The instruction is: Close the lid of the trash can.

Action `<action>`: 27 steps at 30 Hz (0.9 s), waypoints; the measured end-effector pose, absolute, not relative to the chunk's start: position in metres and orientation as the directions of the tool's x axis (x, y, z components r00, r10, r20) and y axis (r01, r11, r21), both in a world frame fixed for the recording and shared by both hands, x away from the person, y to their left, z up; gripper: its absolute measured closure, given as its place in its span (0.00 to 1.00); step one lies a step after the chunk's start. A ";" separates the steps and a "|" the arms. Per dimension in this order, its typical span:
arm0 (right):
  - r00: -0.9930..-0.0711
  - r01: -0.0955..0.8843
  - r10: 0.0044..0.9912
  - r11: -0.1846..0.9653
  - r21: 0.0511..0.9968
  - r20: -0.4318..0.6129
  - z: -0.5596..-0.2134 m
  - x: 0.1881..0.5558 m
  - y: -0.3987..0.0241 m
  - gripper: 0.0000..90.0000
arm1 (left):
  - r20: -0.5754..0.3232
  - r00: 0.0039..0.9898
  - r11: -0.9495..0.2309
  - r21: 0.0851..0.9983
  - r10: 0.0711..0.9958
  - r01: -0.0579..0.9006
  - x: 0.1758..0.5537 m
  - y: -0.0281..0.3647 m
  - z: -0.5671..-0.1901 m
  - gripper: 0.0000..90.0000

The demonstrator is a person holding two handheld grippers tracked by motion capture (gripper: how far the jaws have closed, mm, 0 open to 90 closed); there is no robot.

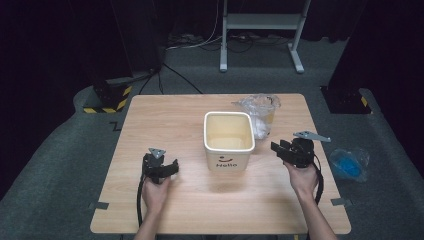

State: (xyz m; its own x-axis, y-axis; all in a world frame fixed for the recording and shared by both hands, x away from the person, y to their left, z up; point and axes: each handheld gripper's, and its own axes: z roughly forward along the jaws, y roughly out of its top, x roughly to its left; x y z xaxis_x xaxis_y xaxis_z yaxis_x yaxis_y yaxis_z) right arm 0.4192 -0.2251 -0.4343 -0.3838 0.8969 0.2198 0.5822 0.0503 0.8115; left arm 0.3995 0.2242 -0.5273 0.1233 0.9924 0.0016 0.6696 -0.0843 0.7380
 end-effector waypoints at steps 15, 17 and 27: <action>-0.376 0.599 0.898 0.047 0.799 0.229 -0.450 0.419 -0.228 0.61 | 0.002 0.123 -0.084 0.738 0.992 0.670 0.400 0.224 -0.527 0.24; -0.372 0.605 0.900 0.050 0.795 0.226 -0.453 0.419 -0.228 0.61 | 0.003 0.122 -0.085 0.738 0.992 0.669 0.400 0.224 -0.527 0.24; -0.359 0.625 0.910 0.070 0.777 0.207 -0.471 0.420 -0.227 0.61 | 0.003 0.122 -0.084 0.738 0.993 0.669 0.399 0.224 -0.527 0.24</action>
State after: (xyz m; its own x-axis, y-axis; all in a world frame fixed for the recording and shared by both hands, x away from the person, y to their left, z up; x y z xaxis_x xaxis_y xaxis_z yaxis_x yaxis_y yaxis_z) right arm 0.4201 -0.2274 -0.4708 -0.3594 0.9099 0.2071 0.6253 0.0701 0.7772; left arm 0.3995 0.2242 -0.5273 0.1218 0.9926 0.0025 0.6693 -0.0840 0.7382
